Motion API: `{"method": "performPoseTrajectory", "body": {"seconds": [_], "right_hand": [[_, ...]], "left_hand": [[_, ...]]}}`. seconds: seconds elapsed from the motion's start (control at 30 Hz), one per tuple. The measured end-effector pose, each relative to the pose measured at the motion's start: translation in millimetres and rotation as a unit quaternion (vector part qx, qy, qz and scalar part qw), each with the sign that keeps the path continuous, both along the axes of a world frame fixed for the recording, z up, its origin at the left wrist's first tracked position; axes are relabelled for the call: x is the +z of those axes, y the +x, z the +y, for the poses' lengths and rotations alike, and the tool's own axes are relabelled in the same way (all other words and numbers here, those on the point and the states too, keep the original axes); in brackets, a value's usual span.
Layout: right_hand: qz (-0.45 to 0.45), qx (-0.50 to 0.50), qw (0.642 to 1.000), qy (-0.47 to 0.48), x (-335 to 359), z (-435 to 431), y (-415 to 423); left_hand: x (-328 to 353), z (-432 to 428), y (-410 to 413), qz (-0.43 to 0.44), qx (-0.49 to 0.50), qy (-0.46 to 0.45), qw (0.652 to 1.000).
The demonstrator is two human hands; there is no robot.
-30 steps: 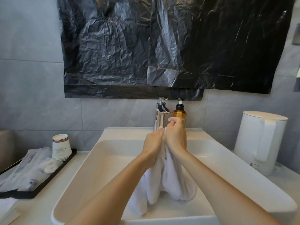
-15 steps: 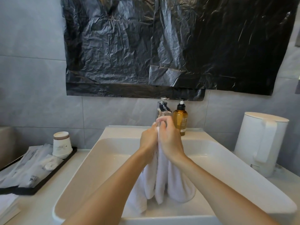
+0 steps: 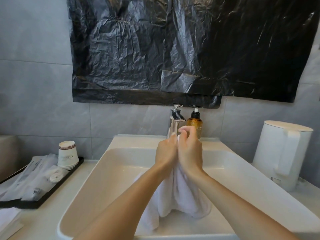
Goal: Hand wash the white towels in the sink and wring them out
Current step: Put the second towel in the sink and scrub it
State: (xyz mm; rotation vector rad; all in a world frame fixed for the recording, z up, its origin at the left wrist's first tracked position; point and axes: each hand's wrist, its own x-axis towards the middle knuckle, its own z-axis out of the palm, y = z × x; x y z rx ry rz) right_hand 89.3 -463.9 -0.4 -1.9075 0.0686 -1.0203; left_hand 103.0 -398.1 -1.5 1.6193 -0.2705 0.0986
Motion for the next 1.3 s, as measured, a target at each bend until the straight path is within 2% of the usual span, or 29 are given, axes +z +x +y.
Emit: {"method": "performPoseTrajectory", "body": {"seconds": [0.07,0.13,0.2,0.33,0.47,0.5,0.57,0.63,0.73,0.77,0.9,1.0,1.07,1.17,1.23,1.3], "right_hand": [[-0.007,0.022,1.0,-0.014,1,1,2],[0.014,0.017,0.999,0.032,9,-8,14],[0.023,-0.002,0.999,0.043,9,-9,12],[-0.045,0.037,0.996,-0.07,-4,11,-5],[0.015,0.003,0.996,0.092,10,-9,14],[0.007,0.003,0.996,0.085,6,-8,11],[-0.029,0.048,0.998,0.001,-2,5,-1],[-0.039,0.099,0.994,-0.035,-5,10,-1],[0.0,0.075,0.994,0.074,8,-5,20],[0.003,0.058,0.995,0.078,6,-7,19],[-0.029,0.084,0.995,-0.049,-9,7,4],[-0.001,0.071,0.995,0.064,4,-6,19],[0.001,0.048,0.996,0.07,-1,-15,21],[0.003,0.113,0.994,0.009,-8,-13,20],[0.017,0.159,0.986,0.035,-2,-17,26],[0.053,0.165,0.984,0.044,3,-28,28]], "left_hand": [[1,2,3,0.001,0.023,-0.001,1.0],[1,2,-1,0.017,-0.02,-0.037,0.999],[1,3,-4,0.018,-0.03,-0.032,0.999],[4,8,2,0.003,0.033,-0.023,0.999],[5,4,-8,0.026,-0.037,-0.016,0.999],[6,4,-8,0.024,-0.036,-0.002,0.999],[9,9,-3,0.02,0.007,0.015,1.0],[6,12,3,0.025,0.028,-0.001,0.999],[6,9,-7,0.058,-0.027,-0.04,0.997],[5,7,-8,0.06,-0.035,-0.037,0.997],[6,9,0,0.043,0.023,-0.026,0.998],[-1,4,-3,0.062,-0.015,-0.029,0.998],[-4,1,-6,0.061,-0.026,-0.009,0.998],[-4,2,3,0.056,0.021,-0.012,0.998],[-1,5,4,0.044,0.066,-0.016,0.997],[1,15,11,0.047,0.121,-0.088,0.988]]}}
